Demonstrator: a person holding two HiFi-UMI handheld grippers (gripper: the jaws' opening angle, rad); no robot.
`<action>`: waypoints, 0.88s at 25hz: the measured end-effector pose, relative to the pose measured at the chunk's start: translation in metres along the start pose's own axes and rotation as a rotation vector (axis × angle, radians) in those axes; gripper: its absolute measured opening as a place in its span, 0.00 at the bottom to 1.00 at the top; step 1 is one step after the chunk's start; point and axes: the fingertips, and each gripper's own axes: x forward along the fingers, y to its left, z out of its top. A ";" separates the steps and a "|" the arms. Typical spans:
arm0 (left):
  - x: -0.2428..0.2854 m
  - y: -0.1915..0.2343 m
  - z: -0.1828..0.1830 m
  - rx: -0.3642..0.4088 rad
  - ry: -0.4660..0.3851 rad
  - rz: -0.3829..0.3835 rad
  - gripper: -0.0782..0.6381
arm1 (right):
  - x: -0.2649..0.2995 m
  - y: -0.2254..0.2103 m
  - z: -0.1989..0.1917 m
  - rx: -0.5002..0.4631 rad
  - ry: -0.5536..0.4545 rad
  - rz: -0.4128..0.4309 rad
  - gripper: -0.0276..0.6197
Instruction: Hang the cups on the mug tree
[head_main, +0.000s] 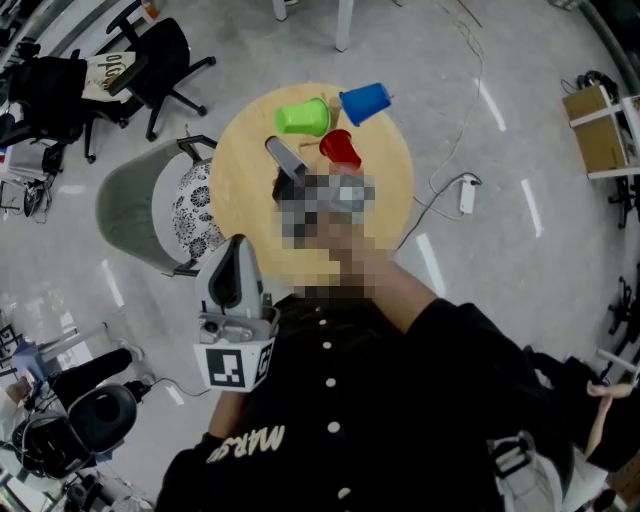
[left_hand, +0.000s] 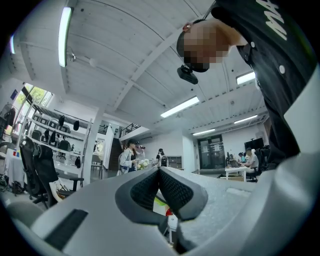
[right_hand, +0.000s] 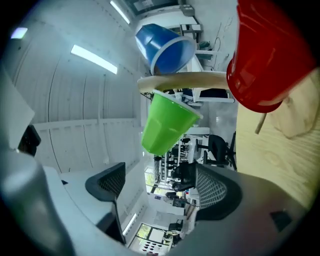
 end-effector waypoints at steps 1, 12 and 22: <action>0.000 -0.001 0.001 0.003 -0.003 -0.002 0.10 | -0.002 0.004 -0.006 -0.046 0.032 0.005 0.70; 0.011 0.013 0.017 0.029 -0.040 -0.004 0.10 | -0.080 0.049 -0.010 -0.772 0.174 -0.223 0.02; 0.019 -0.007 0.023 -0.009 -0.044 -0.067 0.10 | -0.125 0.112 0.038 -1.282 0.121 -0.313 0.03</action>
